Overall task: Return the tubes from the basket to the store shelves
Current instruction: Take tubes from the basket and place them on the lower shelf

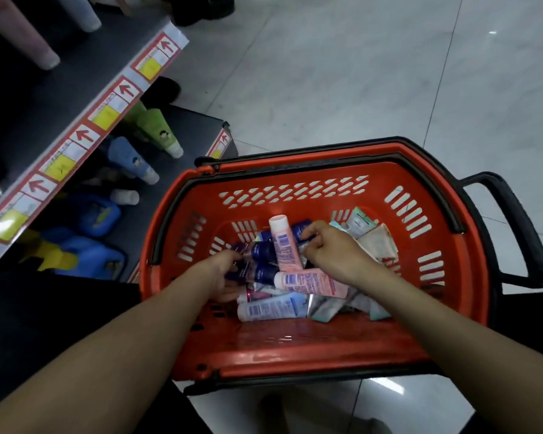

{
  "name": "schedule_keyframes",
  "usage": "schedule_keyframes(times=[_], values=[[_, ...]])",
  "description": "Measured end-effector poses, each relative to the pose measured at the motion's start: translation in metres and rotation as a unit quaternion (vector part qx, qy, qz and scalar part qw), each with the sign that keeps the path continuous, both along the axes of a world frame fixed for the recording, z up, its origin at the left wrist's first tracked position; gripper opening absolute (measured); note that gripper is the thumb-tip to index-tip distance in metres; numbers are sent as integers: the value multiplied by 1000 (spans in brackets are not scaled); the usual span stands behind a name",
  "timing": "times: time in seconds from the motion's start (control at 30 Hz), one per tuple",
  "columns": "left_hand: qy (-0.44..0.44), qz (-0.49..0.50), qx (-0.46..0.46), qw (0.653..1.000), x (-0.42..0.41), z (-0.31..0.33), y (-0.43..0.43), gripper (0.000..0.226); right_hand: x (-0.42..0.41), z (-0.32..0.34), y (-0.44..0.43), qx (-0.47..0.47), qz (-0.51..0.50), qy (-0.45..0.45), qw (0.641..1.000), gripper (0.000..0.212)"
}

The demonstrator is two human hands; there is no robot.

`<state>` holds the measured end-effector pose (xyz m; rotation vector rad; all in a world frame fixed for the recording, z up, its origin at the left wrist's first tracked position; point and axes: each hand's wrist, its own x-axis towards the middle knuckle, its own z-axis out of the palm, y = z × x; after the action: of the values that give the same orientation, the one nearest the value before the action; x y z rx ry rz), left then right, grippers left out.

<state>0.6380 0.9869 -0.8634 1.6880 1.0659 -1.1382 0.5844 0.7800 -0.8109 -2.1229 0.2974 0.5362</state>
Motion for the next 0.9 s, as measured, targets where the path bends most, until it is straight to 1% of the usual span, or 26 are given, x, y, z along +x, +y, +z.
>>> schedule_keyframes(times=[0.07,0.2,0.33,0.47,0.53,0.67,0.73,0.8,0.87,0.9], values=[[13,79,-9,997,10,-10,1,26,5,-11,4,-7,-7,8,1000,17],[51,190,-61,979,21,-34,-11,31,12,-34,12,3,-13,52,999,14],[67,249,-86,962,25,-55,-28,32,13,-54,19,12,-11,96,995,22],[64,280,-77,955,32,-73,-33,37,9,-70,22,38,-2,114,993,20],[43,302,-78,949,36,-76,-39,36,8,-76,21,39,-4,126,991,21],[18,332,-93,939,41,-80,-51,29,11,-83,18,36,-21,146,988,17],[-11,354,-82,932,40,-85,-50,32,14,-84,16,47,-38,147,987,19],[-77,359,-42,929,36,-87,-47,35,17,-82,13,63,-58,133,987,15],[-155,333,10,930,31,-79,-47,34,21,-79,11,71,-73,105,989,10],[-184,320,16,929,28,-73,-47,33,23,-77,10,75,-82,89,990,9]])
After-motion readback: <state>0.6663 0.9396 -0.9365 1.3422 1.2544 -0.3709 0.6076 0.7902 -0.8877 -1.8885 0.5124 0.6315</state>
